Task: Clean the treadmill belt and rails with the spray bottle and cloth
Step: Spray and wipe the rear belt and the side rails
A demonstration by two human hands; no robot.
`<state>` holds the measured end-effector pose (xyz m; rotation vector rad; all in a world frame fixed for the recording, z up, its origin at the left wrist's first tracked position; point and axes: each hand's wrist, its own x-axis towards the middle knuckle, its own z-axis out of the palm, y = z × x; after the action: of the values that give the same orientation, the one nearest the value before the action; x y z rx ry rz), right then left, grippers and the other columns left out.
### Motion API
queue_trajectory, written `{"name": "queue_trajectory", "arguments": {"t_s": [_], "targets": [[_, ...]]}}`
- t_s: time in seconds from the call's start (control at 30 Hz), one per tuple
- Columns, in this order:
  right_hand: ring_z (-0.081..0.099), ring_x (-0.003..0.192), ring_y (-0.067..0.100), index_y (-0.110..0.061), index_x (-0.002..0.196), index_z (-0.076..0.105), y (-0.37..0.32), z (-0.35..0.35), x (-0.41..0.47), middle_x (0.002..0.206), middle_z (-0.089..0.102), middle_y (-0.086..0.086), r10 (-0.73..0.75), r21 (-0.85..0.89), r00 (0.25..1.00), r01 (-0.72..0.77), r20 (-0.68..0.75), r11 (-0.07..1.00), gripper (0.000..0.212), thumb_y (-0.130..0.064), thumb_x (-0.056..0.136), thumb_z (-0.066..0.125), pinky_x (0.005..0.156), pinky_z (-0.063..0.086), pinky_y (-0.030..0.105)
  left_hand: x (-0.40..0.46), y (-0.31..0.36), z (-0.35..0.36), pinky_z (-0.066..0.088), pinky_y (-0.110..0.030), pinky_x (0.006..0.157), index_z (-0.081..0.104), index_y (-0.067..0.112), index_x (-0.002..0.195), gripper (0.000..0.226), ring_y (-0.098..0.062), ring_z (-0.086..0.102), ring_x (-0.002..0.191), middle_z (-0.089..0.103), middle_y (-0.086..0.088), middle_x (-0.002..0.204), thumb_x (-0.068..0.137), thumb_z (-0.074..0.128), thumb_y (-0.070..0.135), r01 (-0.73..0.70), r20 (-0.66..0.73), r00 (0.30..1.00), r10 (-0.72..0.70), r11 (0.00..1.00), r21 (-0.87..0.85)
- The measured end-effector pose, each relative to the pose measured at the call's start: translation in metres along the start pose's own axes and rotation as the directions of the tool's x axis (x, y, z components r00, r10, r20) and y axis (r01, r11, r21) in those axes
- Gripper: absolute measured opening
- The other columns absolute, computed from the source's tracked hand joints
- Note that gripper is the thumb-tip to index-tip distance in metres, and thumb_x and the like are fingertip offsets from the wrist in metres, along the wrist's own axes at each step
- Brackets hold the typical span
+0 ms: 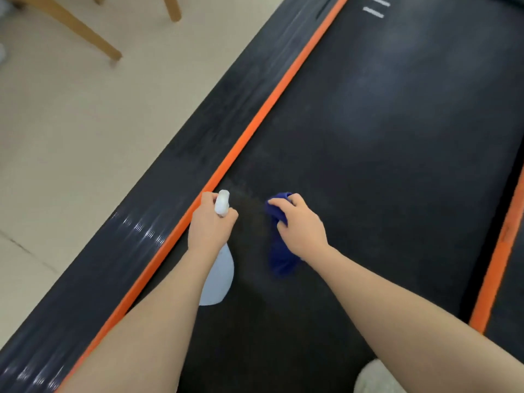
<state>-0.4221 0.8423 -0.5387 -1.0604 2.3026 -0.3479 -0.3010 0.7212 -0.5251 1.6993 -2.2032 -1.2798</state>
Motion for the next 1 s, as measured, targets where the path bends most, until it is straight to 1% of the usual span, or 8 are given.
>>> {"name": "queue_trajectory", "arguments": {"t_s": [0.13,0.3,0.37,0.53,0.67,0.83,0.93,1.0], "targets": [[0.048,0.089,0.016,-0.033,0.136,0.04,0.001,-0.014,0.014,0.136,0.034,-0.005,-0.094,-0.161,0.993,0.103,0.066,0.981,0.046,-0.018,0.093,0.048,0.07,0.04,0.028,-0.006,-0.014,0.007,0.045,-0.036,0.065,0.043,0.019,0.095,0.021,-0.019,0.056,0.077,0.055,0.0,0.084,0.082,0.059,0.023,0.086,0.102,0.99,-0.093,0.994,0.073],[0.055,0.095,0.029,-0.028,0.131,0.046,0.034,-0.02,0.022,0.131,0.04,0.0,0.014,-0.103,0.999,-0.017,-0.033,0.995,0.043,-0.015,0.09,0.048,0.071,0.043,0.031,-0.034,-0.023,0.042,0.051,-0.042,0.075,0.043,0.026,0.098,0.024,-0.022,0.058,0.086,0.06,0.002,0.091,0.081,0.06,0.028,0.006,0.375,0.926,-0.039,0.996,0.089],[0.054,0.098,0.029,-0.027,0.134,0.045,0.043,-0.019,0.025,0.131,0.041,0.001,0.033,-0.067,0.998,-0.037,-0.061,0.997,0.045,-0.014,0.091,0.048,0.075,0.045,0.034,-0.036,-0.022,0.046,0.052,-0.043,0.076,0.043,0.026,0.097,0.023,-0.023,0.058,0.088,0.06,0.002,0.091,0.081,0.059,0.028,-0.026,0.416,0.909,-0.014,0.996,0.09],[0.051,0.105,0.026,-0.022,0.139,0.037,0.035,-0.009,0.048,0.135,0.039,0.001,0.05,0.082,0.989,-0.039,-0.139,0.996,0.046,-0.016,0.095,0.048,0.079,0.039,0.03,-0.014,-0.019,0.021,0.048,-0.037,0.07,0.048,0.023,0.094,0.019,-0.018,0.058,0.083,0.06,0.003,0.087,0.08,0.062,0.024,0.08,0.208,0.976,-0.065,0.995,-0.066],[0.049,0.108,0.023,-0.017,0.135,0.042,0.007,0.006,0.088,0.133,0.04,0.004,0.058,0.179,0.973,-0.018,-0.222,0.984,0.042,-0.016,0.094,0.051,0.081,0.036,0.026,0.014,-0.01,-0.013,0.041,-0.023,0.06,0.05,0.019,0.094,0.017,-0.009,0.055,0.077,0.057,0.008,0.085,0.083,0.062,0.017,0.028,-0.009,0.999,-0.03,0.98,-0.195],[0.047,0.107,0.032,-0.013,0.134,0.049,-0.015,0.04,0.103,0.136,0.042,0.015,-0.151,-0.142,0.965,0.122,-0.215,0.982,0.046,-0.013,0.088,0.059,0.076,0.047,0.039,0.044,-0.019,-0.027,0.041,-0.023,0.065,0.049,0.026,0.099,0.019,-0.023,0.051,0.107,0.057,0.007,0.101,0.084,0.059,0.021,-0.036,-0.032,0.999,0.031,0.985,-0.171],[0.056,0.093,0.036,-0.012,0.121,0.061,-0.003,0.041,0.107,0.12,0.055,0.019,-0.442,-0.246,0.889,0.404,-0.122,0.881,0.047,-0.007,0.076,0.071,0.063,0.051,0.037,0.056,-0.022,-0.025,0.035,-0.017,0.06,0.051,0.024,0.101,0.02,-0.02,0.052,0.105,0.056,0.006,0.101,0.083,0.059,0.025,0.001,-0.071,0.997,-0.01,0.991,-0.131],[0.058,0.084,0.037,-0.013,0.113,0.065,0.003,0.028,0.13,0.109,0.057,0.017,-0.434,-0.227,0.87,0.386,-0.232,0.894,0.038,-0.009,0.076,0.071,0.061,0.051,0.038,0.061,-0.021,-0.024,0.035,-0.016,0.061,0.054,0.021,0.105,0.026,-0.018,0.054,0.1,0.057,0.008,0.098,0.08,0.059,0.028,0.005,-0.082,0.997,-0.014,0.994,-0.109]]}}
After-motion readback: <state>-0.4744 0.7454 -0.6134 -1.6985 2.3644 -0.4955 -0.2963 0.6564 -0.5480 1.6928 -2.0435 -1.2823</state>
